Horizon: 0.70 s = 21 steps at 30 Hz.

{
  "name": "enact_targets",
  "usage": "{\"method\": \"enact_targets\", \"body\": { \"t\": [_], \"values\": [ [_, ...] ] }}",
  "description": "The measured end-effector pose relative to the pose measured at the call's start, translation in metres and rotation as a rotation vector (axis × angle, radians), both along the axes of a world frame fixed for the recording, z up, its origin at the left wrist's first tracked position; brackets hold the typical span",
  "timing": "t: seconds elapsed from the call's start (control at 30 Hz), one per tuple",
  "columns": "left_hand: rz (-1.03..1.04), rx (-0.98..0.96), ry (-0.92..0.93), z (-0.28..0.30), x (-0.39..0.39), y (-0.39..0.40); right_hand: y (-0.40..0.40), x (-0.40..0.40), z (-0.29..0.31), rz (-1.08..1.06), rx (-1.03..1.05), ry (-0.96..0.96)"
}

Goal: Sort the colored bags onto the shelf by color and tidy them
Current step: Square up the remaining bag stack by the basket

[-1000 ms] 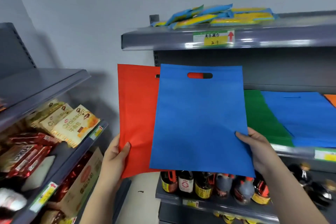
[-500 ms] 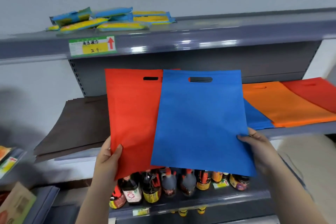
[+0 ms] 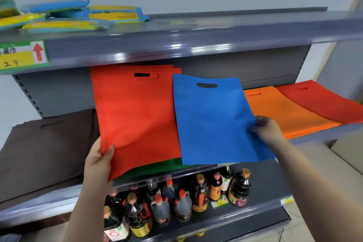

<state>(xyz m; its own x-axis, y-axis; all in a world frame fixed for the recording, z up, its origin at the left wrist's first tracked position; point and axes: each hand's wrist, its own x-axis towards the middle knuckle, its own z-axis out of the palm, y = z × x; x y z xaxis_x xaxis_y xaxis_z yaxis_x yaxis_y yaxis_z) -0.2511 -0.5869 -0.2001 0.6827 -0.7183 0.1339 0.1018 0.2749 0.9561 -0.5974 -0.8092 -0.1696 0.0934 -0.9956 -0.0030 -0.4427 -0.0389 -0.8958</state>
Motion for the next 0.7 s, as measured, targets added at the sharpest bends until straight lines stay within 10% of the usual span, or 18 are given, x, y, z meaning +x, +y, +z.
{"method": "enact_targets", "body": {
  "t": [0.2, 0.7],
  "values": [
    [0.019, 0.015, 0.002, 0.003, 0.017, -0.025, -0.049, 0.014, 0.0, -0.045, -0.108, 0.382],
    [0.063, -0.017, -0.016, 0.014, -0.012, -0.028, -0.086, 0.018, -0.01, 0.075, -0.078, 0.649]
  ]
}}
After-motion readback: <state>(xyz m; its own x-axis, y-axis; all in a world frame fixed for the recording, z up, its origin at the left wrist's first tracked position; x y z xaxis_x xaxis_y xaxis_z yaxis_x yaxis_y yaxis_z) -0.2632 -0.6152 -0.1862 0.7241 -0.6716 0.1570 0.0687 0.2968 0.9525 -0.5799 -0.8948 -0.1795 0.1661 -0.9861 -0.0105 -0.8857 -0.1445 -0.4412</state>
